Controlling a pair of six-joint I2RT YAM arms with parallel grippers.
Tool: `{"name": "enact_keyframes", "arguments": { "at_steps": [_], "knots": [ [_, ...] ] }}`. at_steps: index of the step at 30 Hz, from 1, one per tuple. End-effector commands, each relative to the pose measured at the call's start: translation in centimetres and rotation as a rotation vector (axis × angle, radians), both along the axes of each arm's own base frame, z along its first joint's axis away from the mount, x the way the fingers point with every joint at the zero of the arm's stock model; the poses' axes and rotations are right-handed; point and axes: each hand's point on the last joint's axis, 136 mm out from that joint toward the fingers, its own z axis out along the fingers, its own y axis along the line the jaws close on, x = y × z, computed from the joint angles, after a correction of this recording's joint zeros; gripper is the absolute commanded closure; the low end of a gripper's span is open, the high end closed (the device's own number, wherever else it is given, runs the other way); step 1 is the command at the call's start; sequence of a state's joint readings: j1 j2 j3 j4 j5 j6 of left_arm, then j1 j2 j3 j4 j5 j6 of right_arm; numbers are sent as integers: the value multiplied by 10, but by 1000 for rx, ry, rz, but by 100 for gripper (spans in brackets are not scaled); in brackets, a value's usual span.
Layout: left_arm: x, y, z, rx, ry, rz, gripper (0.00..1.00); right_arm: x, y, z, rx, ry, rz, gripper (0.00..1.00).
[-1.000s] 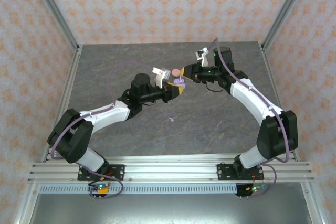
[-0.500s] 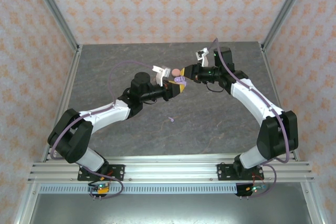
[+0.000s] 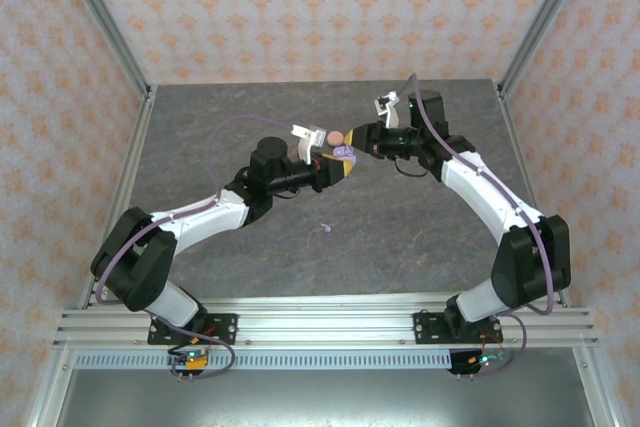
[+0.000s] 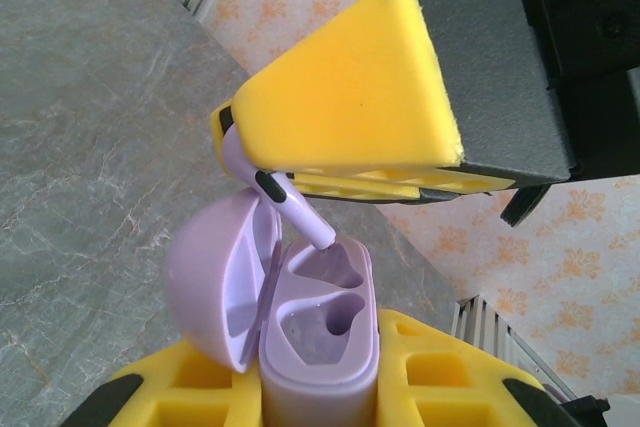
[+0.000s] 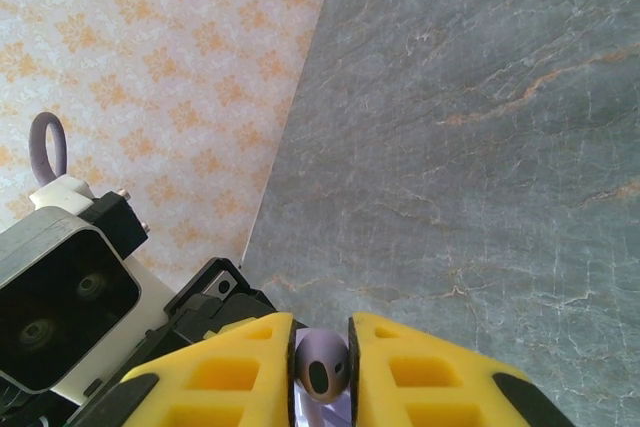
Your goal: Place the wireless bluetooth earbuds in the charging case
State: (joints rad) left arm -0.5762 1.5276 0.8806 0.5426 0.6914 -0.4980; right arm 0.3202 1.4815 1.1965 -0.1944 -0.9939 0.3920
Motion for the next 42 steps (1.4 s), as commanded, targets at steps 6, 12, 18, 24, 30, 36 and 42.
{"name": "enact_keyframes", "arguments": {
  "at_steps": [6, 12, 18, 24, 30, 36, 42],
  "knots": [
    [12, 2, 21, -42, -33, 57, 83, -6, -5, 29, 24, -133, -47, 80],
    [11, -1, 27, -80, -22, 47, 83, -6, -8, 37, 29, -174, -80, 80],
    [9, -6, 28, -81, -22, 30, 82, -2, -7, 41, 37, -191, -110, 80],
    [7, -8, 33, -91, -27, 29, 82, 0, -7, 40, 24, -203, -133, 80],
    [5, -11, 36, -92, -31, 19, 82, 0, -7, 38, 13, -209, -144, 80],
    [6, -12, 39, -98, -33, 22, 82, 1, -8, 36, 4, -207, -149, 80],
    [9, -13, 39, -103, -17, 31, 83, -1, -7, 34, 0, -205, -142, 79]
  ]
}}
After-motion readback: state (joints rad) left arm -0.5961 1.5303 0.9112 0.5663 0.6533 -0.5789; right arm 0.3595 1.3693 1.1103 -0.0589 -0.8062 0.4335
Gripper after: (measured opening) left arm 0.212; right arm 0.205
